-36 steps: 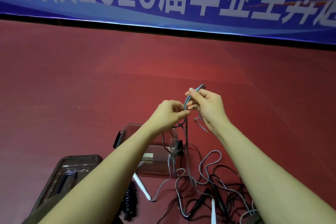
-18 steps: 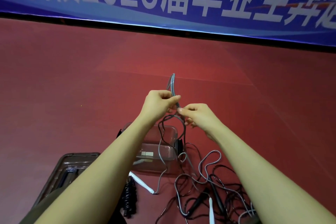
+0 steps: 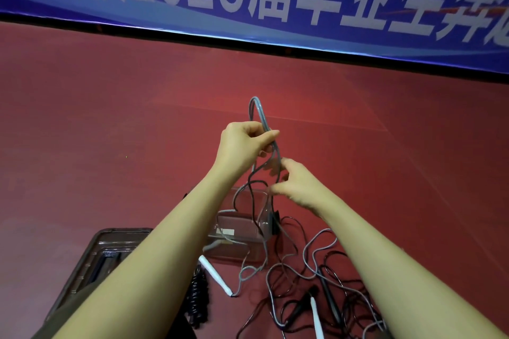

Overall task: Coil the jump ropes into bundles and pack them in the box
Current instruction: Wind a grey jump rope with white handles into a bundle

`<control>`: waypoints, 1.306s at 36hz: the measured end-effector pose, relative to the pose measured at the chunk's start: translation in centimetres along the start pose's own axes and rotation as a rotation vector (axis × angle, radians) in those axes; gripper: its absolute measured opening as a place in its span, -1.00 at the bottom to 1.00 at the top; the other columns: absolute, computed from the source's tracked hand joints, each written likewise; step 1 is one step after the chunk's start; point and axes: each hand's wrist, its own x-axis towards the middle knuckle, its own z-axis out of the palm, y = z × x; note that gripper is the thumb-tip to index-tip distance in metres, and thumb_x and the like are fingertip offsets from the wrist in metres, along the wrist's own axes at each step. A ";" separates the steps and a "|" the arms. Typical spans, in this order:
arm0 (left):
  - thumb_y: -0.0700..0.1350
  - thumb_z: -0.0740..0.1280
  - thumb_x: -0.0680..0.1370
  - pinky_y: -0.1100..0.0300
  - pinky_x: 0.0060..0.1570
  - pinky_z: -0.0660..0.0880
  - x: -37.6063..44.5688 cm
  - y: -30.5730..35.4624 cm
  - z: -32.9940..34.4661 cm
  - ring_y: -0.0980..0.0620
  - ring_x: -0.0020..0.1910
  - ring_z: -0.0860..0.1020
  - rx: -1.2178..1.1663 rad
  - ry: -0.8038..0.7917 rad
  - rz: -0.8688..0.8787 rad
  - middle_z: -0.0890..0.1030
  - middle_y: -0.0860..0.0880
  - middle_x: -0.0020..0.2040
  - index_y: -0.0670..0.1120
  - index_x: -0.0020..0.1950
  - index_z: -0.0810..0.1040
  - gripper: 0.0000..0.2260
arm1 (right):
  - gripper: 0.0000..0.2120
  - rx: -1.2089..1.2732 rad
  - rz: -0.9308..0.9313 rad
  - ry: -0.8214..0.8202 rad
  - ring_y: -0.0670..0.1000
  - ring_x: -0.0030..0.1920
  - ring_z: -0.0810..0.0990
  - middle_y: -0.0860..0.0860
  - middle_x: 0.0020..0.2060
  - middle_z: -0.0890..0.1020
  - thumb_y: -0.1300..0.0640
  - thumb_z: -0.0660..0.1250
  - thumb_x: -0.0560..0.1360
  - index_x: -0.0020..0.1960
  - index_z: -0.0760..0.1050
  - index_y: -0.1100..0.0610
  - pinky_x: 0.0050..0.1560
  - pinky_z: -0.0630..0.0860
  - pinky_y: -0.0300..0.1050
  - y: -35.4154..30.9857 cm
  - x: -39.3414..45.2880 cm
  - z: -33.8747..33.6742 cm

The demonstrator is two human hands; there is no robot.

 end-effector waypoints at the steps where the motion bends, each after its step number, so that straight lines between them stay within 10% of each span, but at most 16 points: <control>1: -0.14 0.44 0.48 0.26 -0.32 0.52 0.0 0.0 0.0 0.12 -0.46 0.53 0.004 0.001 0.005 0.59 -0.04 -0.45 -0.27 -0.30 0.59 -0.77 | -0.79 0.061 -0.019 0.038 -0.07 -0.08 0.44 0.06 0.01 0.52 0.25 0.39 0.42 -0.10 0.47 -0.04 -0.17 0.34 -0.36 -0.1 0.1 0.1; 6: -0.16 0.43 0.48 0.20 -0.29 0.54 0.2 0.3 -0.3 0.10 -0.45 0.54 -0.026 0.010 -0.014 0.58 -0.05 -0.44 -0.33 -0.25 0.59 -0.76 | -0.91 0.249 -0.076 0.099 -0.26 -0.44 0.41 -0.23 -0.49 0.53 0.20 0.34 0.51 -0.10 0.58 0.03 -0.34 0.31 -0.40 -0.1 0.3 -0.1; 19: -0.15 0.31 0.58 0.16 -0.21 0.56 -0.1 1.6 -0.3 0.09 -0.40 0.52 -0.149 0.040 -0.086 0.58 -0.15 -0.31 -0.39 -0.11 0.58 -0.73 | -0.83 0.371 -0.119 0.278 -0.16 -0.48 0.34 0.05 -0.41 0.46 0.20 0.34 0.52 -0.16 0.56 0.31 -0.41 0.30 -0.32 -0.8 0.9 0.2; 26: -0.20 0.32 0.53 0.39 -0.17 0.41 -1.0 0.0 -0.3 0.23 -0.29 0.47 0.350 -0.330 -0.019 0.61 0.02 -0.18 -0.11 0.00 0.65 -0.87 | -0.79 0.381 -0.152 0.424 -0.12 -0.44 0.46 -0.05 -0.39 0.55 0.21 0.26 0.56 -0.23 0.54 0.08 -0.39 0.43 -0.23 -0.3 1.0 -1.0; 33: -0.13 0.46 0.46 0.28 -0.13 0.43 -1.6 -0.7 0.2 0.20 -0.28 0.48 0.259 -0.394 -0.058 0.61 0.07 -0.24 -0.12 -0.06 0.66 -0.90 | -0.79 0.461 -0.198 0.476 -0.06 -0.47 0.47 -0.01 -0.42 0.51 0.21 0.23 0.59 -0.23 0.44 0.16 -0.42 0.45 -0.18 -1.1 0.4 -1.9; 42: -0.14 0.40 0.51 0.30 -0.36 0.31 -2.2 -0.6 1.5 0.21 -0.44 0.35 0.241 -0.332 0.037 0.43 0.12 -0.43 0.04 -0.33 0.50 -0.78 | -0.82 0.587 -0.199 0.446 -0.06 -0.44 0.47 0.11 -0.39 0.44 0.20 0.27 0.57 -0.18 0.45 0.26 -0.42 0.46 -0.23 -1.4 -0.4 -2.5; 47: -0.14 0.36 0.54 0.24 -0.31 0.45 -1.7 -0.4 1.0 0.13 -0.47 0.47 0.247 -0.235 0.036 0.55 -0.01 -0.44 -0.05 -0.34 0.52 -0.76 | -0.90 0.451 -0.203 0.369 -0.17 -0.18 0.56 0.03 -0.18 0.61 0.17 0.27 0.56 -0.11 0.52 0.11 -0.10 0.45 -0.36 -0.4 -0.1 -3.0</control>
